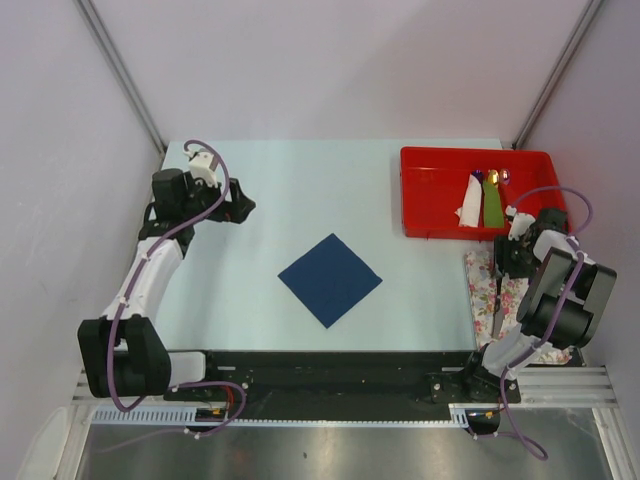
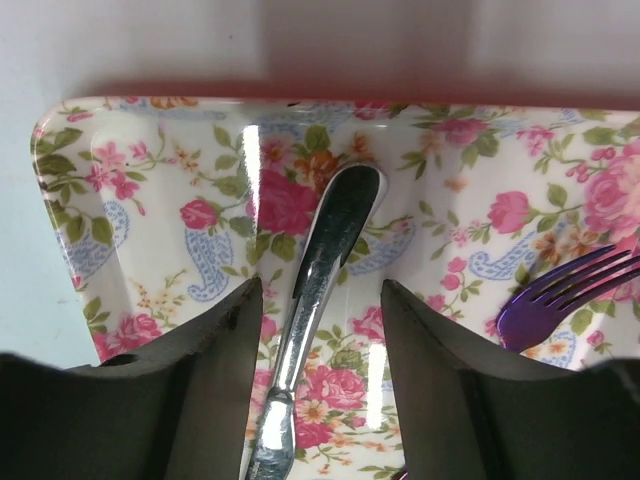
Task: Place the utensils on the paper napkin and roll it up
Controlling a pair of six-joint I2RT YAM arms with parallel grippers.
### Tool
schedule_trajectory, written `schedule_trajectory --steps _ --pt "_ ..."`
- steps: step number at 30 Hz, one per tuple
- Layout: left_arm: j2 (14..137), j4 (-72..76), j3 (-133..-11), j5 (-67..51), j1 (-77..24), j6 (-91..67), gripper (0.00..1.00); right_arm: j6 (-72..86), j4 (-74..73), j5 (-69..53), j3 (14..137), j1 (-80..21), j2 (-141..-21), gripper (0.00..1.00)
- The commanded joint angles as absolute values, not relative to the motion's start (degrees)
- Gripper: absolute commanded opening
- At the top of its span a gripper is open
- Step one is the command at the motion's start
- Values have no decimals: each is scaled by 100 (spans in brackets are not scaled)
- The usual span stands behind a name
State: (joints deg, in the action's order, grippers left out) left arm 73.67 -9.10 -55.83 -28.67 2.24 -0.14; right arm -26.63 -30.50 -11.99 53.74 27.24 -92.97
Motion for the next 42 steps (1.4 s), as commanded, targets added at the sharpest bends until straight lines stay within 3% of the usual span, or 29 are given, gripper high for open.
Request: schedule_trajectory --steps 1,12,13,16,17,19,21,33,39,40,42 --pt "7067 -773 -5476 -2830 202 290 100 -2804 -3041 -1204 5309 2760 -9509 54" --pt "7058 -756 -5467 -2698 202 413 100 -2575 -2558 -958 4861 2514 -9431 41" --pt "7066 -747 -5458 -2707 202 413 100 -2566 -2488 -915 4826 2479 -9413 35" --pt "7093 -738 -5449 -2707 202 431 99 -2540 -2435 -1010 4667 2426 -9343 27" --pt "7093 -738 -5441 -2698 202 431 100 -2557 -2435 -1037 4650 2434 -9325 19" --pt "7093 -747 -5432 -2689 202 457 100 -2566 -2443 -1124 4623 2469 -9264 13" --pt "7110 -738 -5432 -2672 202 440 100 -2593 -2487 -1151 4640 2549 -9202 0" --pt "7154 -633 -5396 -2777 211 334 100 -2953 -2979 -1916 4728 2760 -7982 0" --pt "7225 -606 -5431 -2812 202 299 100 -2856 -2891 -1829 4834 2628 -8120 0" --pt "7233 -624 -5458 -2804 202 308 100 -2856 -2953 -1741 4947 2637 -8208 3" --pt "7225 -633 -5484 -2821 202 325 99 -2926 -3163 -1723 5010 2741 -8227 27"
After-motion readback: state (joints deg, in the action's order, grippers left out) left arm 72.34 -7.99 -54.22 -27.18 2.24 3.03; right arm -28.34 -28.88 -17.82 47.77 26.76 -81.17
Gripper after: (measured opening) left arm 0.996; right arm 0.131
